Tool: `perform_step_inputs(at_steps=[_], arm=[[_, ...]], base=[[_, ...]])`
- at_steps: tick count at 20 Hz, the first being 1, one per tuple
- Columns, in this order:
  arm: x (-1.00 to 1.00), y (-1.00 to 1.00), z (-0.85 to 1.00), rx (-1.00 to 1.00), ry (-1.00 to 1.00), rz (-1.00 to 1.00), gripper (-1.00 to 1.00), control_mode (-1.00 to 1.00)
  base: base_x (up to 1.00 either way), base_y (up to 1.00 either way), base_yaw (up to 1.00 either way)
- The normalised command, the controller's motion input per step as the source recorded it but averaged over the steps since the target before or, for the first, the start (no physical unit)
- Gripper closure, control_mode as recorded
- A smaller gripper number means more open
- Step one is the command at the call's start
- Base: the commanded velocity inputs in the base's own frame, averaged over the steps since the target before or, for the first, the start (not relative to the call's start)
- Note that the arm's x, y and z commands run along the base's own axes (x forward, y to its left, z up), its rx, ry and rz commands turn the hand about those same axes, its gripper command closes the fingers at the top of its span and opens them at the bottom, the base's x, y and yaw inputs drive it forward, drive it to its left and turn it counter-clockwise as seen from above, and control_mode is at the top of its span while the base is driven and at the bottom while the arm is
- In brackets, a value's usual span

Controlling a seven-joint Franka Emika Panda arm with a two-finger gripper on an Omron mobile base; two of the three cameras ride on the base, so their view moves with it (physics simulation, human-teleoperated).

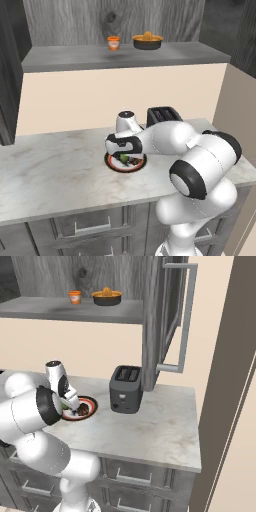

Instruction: Pick the avocado and bread from the counter and place them on the plate. Then pick the jam from the cabinet and place it next to the plate. Lastly close the cabinet door.

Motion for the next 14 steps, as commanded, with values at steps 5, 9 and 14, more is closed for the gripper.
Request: perform_step_inputs(at_steps=[5,9,14], arm=[[0.17,0.0,-0.19,0.0,0.0,-0.06,1.0,-1.0],[0.15,0.0,-0.17,0.0,0.0,-0.06,1.0,-1.0],[0.17,0.0,-0.15,0.0,0.01,-0.06,1.0,-1.0]], base=[[0.0,0.0,0.0],[0.0,0.0,0.0],[0.0,0.0,0.0]])
